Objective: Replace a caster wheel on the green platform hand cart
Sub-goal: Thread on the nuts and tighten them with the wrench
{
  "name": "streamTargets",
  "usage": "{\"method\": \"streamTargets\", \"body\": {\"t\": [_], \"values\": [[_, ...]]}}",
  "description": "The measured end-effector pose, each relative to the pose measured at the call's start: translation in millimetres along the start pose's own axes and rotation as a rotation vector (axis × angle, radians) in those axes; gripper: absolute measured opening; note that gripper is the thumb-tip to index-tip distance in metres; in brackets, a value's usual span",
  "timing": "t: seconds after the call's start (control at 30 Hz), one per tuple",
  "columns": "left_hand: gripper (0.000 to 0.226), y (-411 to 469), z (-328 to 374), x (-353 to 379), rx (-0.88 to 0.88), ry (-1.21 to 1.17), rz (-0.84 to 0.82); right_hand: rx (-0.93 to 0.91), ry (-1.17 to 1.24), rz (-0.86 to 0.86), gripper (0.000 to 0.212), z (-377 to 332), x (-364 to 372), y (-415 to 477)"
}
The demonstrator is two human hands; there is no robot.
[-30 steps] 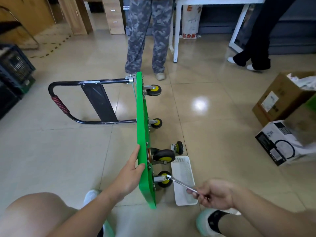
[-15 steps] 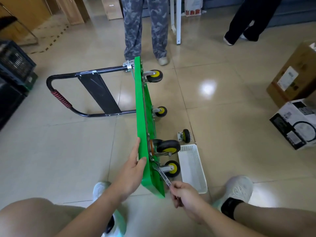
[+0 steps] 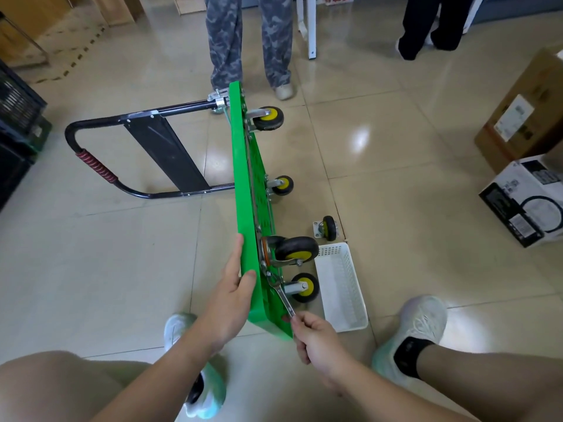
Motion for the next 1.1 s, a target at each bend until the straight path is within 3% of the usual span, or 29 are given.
{"method": "streamTargets", "body": {"t": [0.17,0.37,0.63,0.87,1.1], "values": [[0.064,-1,-1,0,0.007,0.007,0.007,0.069,0.105,-0.037,0.025,5,7,0],[0.063,-1,-1,2,0.001,-0.003,0.013,0.027,0.093,-0.013,0.023,9,3,7],[0.063,-4,3,3,-0.022,-0.026,0.015,-0.063,-0.058,-0.079,0.021,-2,-16,29],[0.063,-5,7,4,-0.023,-0.019,0.001,-0.127,-0.110,-0.036,0.020,-3,-30,47],[0.063,-4,4,4,-0.027,0.019,0.007,-0.132,-0.282,-0.127,0.020,-20,-32,71]]}}
Point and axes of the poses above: each hand's wrist, its own y-axis towards the middle knuckle, its own x-axis out of the palm, z = x × y, the point moved 3 cm from there along y, towards the middle knuckle, and after that the axes turned 11 degrees about z, right-handed, at the moved point
